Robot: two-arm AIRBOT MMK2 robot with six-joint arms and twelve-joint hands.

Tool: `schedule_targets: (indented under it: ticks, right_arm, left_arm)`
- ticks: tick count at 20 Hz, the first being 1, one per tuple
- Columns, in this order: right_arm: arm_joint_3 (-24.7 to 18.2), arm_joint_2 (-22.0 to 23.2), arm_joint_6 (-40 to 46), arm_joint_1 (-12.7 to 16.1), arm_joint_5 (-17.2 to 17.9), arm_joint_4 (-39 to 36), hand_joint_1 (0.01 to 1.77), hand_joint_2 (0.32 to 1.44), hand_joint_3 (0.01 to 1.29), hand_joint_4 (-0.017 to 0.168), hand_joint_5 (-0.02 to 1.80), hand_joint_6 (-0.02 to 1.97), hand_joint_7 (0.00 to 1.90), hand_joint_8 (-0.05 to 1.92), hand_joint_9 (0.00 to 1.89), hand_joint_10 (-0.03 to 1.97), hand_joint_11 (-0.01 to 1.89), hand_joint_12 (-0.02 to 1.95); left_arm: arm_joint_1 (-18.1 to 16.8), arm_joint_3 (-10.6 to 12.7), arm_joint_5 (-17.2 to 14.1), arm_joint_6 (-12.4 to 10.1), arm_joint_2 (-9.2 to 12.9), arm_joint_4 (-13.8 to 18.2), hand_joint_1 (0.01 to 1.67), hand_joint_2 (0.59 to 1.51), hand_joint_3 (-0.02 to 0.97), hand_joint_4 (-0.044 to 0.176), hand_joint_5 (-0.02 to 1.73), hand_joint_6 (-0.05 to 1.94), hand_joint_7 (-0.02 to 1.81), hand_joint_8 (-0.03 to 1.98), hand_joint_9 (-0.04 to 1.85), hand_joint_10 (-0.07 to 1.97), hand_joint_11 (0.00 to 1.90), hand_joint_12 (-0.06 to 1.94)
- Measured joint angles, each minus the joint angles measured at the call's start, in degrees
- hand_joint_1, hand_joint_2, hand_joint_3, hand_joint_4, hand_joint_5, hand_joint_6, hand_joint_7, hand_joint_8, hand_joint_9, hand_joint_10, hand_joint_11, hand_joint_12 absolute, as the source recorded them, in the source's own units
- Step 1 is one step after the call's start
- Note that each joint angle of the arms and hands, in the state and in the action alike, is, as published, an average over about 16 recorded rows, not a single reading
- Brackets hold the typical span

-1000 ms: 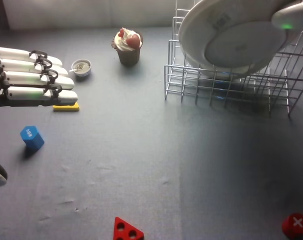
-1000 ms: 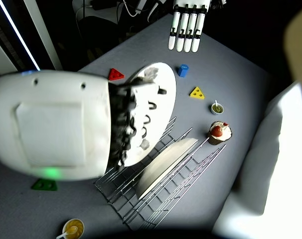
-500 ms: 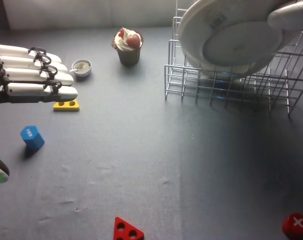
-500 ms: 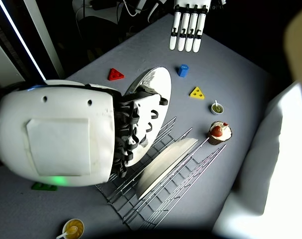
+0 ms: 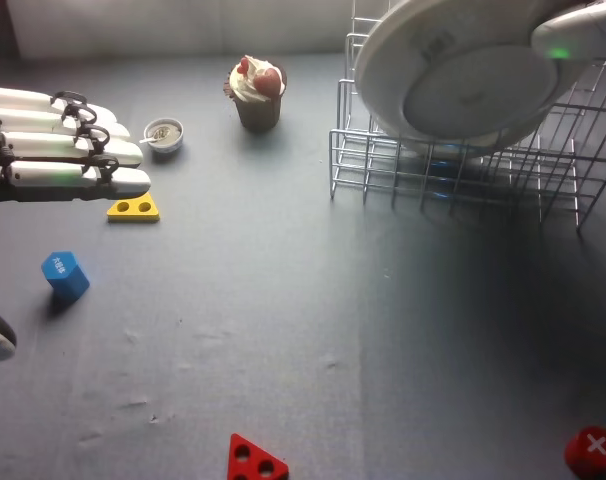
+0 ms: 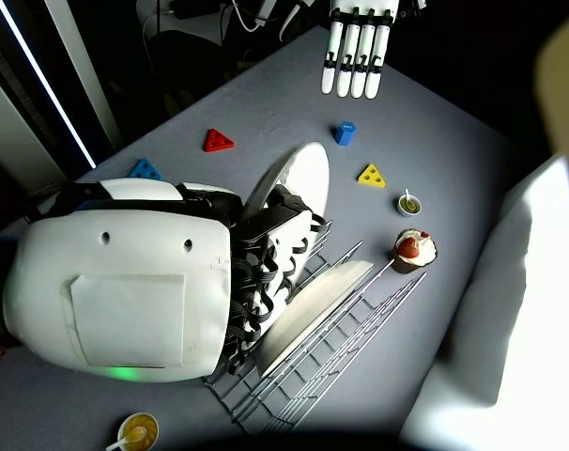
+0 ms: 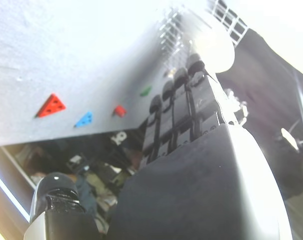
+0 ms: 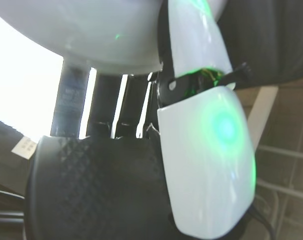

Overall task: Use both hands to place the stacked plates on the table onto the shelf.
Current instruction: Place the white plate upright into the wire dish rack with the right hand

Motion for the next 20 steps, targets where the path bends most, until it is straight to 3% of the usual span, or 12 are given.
schedule_targets:
  ticks: [11,20]
  right_arm:
    - [1.08,-1.78,-0.8,-2.66,-1.22,4.15,1.44,0.99,0.01,-0.01,0.86,0.92,1.09,0.73,1.09,0.9,1.16,0.51]
    - [2.54,-3.74,-1.36,-4.56,-1.47,5.32,1.44,0.99,0.01,-0.009,0.86,0.93,1.05,0.78,1.09,0.9,1.14,0.52]
  left_arm:
    - [0.01,0.1,-0.25,-0.27,0.0,-0.74,0.16,0.898,0.001,0.003,0.07,0.02,0.11,0.01,0.12,0.01,0.14,0.01]
    - [0.05,0.02,-0.7,-0.75,-0.04,-0.75,0.16,0.895,0.001,0.002,0.07,0.02,0.13,0.01,0.13,0.01,0.14,0.01]
